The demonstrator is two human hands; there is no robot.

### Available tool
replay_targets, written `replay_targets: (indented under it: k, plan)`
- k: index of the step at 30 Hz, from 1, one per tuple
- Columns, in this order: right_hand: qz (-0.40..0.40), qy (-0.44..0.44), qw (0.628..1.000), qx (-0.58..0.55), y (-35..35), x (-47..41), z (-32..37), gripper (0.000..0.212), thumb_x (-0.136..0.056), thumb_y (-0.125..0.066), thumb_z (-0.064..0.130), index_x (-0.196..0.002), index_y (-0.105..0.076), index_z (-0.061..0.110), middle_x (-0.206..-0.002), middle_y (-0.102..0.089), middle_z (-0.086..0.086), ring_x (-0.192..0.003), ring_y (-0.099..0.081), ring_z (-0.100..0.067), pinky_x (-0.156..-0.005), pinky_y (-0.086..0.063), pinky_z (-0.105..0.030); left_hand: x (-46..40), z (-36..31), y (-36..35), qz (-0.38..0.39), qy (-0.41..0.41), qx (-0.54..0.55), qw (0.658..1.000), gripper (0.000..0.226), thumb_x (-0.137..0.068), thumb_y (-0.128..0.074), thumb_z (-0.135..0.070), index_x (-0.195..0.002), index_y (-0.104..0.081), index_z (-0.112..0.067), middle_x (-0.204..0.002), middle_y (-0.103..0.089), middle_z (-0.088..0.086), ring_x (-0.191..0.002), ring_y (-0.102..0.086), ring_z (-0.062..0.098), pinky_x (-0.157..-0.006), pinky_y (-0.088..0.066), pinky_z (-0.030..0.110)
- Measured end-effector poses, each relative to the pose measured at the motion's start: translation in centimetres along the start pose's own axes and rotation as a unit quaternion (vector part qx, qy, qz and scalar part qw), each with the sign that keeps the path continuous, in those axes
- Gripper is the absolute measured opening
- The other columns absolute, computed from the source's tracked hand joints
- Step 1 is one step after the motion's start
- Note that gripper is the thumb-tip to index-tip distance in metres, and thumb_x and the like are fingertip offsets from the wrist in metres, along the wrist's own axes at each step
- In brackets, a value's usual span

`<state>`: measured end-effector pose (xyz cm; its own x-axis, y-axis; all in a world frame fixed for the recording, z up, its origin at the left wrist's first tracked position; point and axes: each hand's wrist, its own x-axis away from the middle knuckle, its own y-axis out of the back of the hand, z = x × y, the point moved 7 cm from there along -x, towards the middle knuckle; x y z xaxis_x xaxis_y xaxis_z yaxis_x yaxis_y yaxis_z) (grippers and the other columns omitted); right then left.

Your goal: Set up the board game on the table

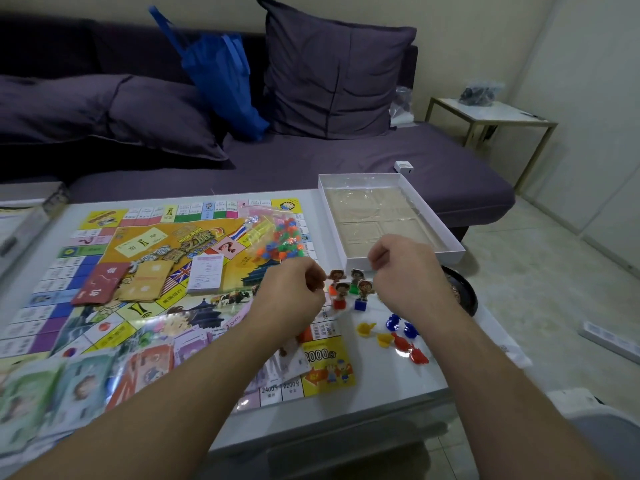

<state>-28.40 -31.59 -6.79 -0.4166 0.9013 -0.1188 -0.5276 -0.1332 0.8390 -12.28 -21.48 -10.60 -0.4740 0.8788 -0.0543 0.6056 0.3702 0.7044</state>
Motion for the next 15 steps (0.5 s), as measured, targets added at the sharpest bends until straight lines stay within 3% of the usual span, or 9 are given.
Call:
replay_targets:
  k: [4, 10, 15]
  plan:
    - [0.022, 0.036, 0.999, -0.011, -1.5, 0.4, 3.3, 0.034, -0.085, -0.064, -0.002, -0.106, -0.067, 0.025, -0.102, -0.067, 0.005, -0.092, -0.065, -0.015, -0.082, -0.062, -0.040, 0.6, 1.4, 3.0, -0.033, 0.015, 0.029, 0.999, 0.019, -0.097, -0.066, -0.013, -0.109, -0.075, -0.025, -0.098, -0.070, -0.013, -0.089, -0.062, -0.001, -0.070, -0.046, 0.011]
    - [0.069, 0.096, 0.993, 0.011, -5.3, 0.6, 9.4, 0.033, -0.086, -0.058, 0.001, -0.110, -0.066, 0.023, -0.105, -0.069, 0.001, -0.096, -0.064, -0.021, -0.084, -0.061, -0.045, 1.9, 5.0, 8.9, -0.072, 0.056, 0.078, 0.993, 0.019, -0.097, -0.064, -0.013, -0.099, -0.075, -0.028, -0.096, -0.074, -0.011, -0.085, -0.068, 0.007, -0.071, -0.056, 0.025]
    - [0.083, 0.104, 0.991, 0.006, -8.6, -0.9, 13.2, 0.027, -0.086, -0.055, 0.001, -0.104, -0.062, 0.020, -0.100, -0.063, 0.003, -0.090, -0.060, -0.020, -0.080, -0.058, -0.040, 2.6, 8.6, 12.8, -0.088, 0.091, 0.137, 0.982, 0.022, -0.100, -0.062, -0.013, -0.095, -0.076, -0.031, -0.093, -0.076, -0.011, -0.087, -0.072, 0.014, -0.069, -0.062, 0.033]
